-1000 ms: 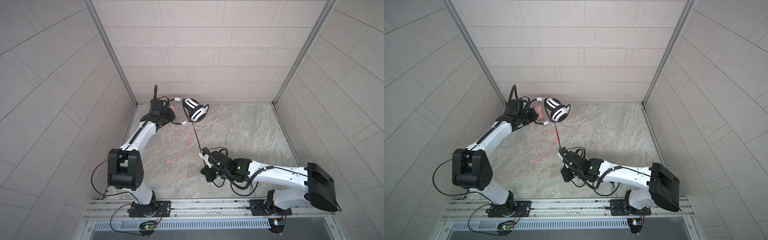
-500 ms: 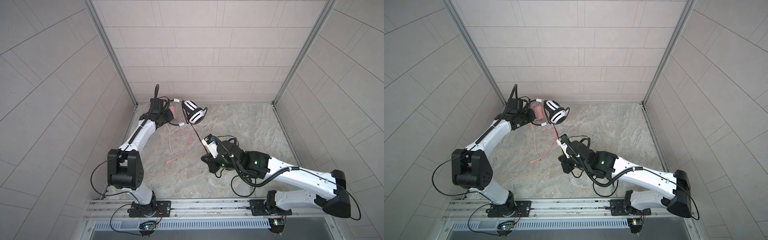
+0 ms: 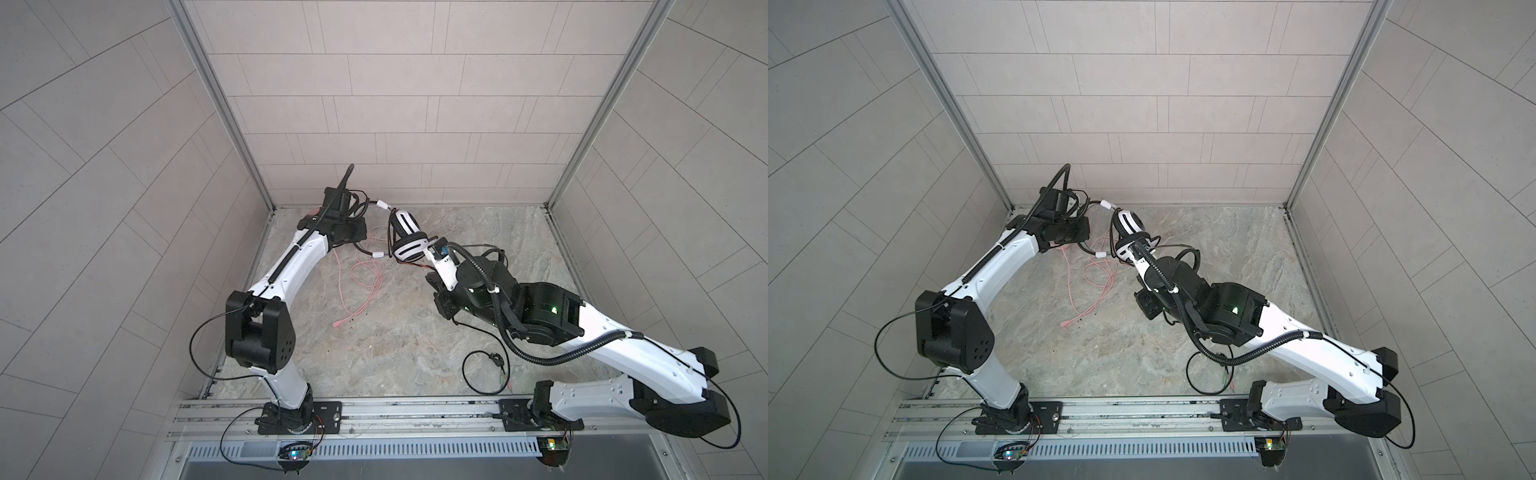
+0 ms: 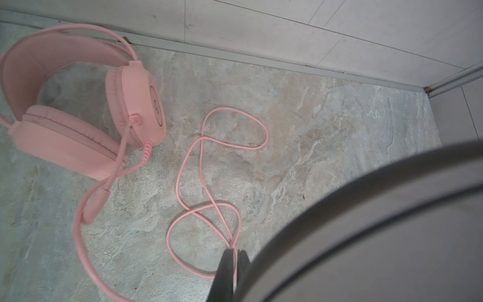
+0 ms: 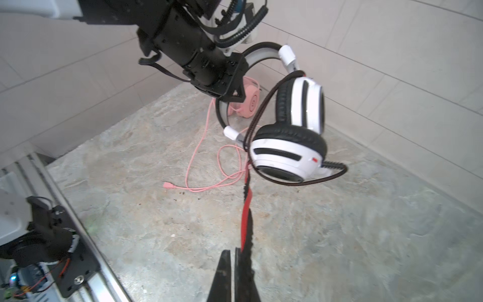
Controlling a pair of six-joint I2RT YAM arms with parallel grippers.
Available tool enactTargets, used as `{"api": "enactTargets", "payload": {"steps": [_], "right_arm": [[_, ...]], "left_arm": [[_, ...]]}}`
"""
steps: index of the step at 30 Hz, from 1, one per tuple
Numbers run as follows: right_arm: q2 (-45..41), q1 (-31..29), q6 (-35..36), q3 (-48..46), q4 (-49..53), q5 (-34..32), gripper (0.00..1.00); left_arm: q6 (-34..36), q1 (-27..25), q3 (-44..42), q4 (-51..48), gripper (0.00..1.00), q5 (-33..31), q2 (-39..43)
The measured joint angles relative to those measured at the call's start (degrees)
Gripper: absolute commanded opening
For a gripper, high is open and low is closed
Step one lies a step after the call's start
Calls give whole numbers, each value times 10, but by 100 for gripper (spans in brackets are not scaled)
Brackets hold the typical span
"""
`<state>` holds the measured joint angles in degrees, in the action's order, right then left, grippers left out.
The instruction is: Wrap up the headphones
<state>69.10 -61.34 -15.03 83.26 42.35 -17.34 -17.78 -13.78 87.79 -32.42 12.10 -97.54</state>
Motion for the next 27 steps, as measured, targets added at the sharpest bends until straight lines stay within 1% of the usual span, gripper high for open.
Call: {"api": "enactTargets", "payload": {"steps": [4, 7, 11, 13, 20, 27], "right_arm": [[-1, 50, 24, 17, 36, -32, 0], [-9, 98, 36, 16, 49, -38, 0], [-25, 174, 46, 10, 56, -18, 0], [-30, 193, 50, 10, 57, -9, 0], [-30, 217, 66, 19, 57, 13, 0], [-19, 239, 75, 22, 54, 28, 0]], "left_arm": [[28, -19, 11, -21, 0, 19, -15], [48, -37, 22, -34, 0, 25, -24], [74, -72, 34, -51, 0, 35, -27], [82, -87, 45, -58, 0, 39, -31], [104, -139, 64, -76, 0, 51, -47], [107, -158, 68, -86, 0, 70, -53]]}}
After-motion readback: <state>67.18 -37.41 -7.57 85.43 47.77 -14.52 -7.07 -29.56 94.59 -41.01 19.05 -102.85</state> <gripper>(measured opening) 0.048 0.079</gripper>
